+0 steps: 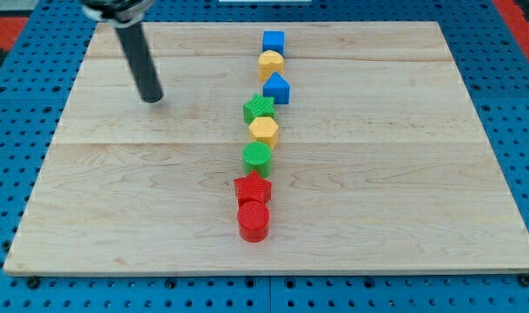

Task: Point at the blue cube

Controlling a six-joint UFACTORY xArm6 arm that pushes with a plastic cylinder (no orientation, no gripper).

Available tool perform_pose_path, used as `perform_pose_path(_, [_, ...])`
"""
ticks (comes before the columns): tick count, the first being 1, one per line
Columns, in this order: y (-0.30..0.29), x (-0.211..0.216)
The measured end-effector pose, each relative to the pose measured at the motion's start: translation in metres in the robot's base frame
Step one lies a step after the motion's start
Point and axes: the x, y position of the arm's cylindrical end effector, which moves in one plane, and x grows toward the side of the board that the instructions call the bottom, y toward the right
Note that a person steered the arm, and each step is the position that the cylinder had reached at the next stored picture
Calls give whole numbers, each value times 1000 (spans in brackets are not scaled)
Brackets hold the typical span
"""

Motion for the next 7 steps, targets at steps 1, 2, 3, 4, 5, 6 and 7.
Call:
perform_pose_path(1, [15,-29])
perform_pose_path(2, [50,-16])
perform_pose_path(3, [91,-11])
perform_pose_path(4, [80,-23])
perform_pose_path(5, [101,-11])
perform_pose_path(6, [125,-3])
perform_pose_path(7, [67,-23])
